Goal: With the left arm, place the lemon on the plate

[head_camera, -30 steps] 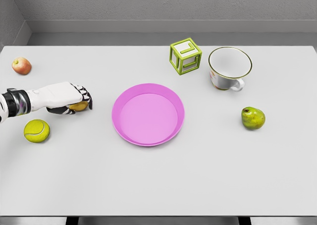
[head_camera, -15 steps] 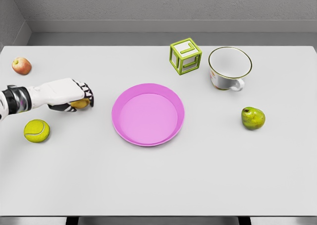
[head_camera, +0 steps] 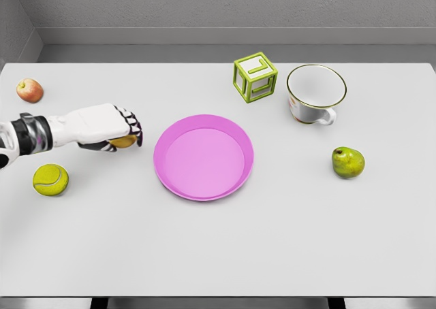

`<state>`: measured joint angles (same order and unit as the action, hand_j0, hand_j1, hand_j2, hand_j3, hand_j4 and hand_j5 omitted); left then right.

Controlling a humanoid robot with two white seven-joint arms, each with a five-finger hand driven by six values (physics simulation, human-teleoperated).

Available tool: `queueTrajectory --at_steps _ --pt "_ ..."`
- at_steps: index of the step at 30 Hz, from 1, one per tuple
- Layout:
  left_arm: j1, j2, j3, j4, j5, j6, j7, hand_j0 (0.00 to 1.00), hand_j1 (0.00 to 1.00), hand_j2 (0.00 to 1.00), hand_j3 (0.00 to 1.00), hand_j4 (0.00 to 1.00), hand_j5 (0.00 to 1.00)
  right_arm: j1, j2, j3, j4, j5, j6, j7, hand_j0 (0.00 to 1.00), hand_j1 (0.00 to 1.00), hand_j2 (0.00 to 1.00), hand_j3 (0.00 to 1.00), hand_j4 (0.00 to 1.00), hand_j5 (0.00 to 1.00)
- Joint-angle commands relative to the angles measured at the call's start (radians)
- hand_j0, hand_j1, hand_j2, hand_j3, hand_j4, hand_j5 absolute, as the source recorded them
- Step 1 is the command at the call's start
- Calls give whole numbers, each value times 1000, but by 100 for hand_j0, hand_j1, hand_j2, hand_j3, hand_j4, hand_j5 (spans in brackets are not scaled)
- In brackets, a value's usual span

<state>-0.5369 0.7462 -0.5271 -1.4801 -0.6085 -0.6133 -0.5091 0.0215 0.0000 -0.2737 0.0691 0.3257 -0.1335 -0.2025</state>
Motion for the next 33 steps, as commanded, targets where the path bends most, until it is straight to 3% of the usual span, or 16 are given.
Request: queueTrajectory --at_steps 1,14,33 --pt "0 -2 1 -20 7 2 -8 53 53 53 53 53 53 0 0 1 0 0 0 0 100 100 100 100 100 100" --pt "9 -8 4 -104 13 2 -31 53 53 53 53 53 53 0 0 1 0 0 0 0 100 100 100 100 100 100" --pt "12 -47 25 -114 15 2 -58 53 53 53 53 53 53 0 0 -1 0 0 0 0 100 100 100 100 100 100"
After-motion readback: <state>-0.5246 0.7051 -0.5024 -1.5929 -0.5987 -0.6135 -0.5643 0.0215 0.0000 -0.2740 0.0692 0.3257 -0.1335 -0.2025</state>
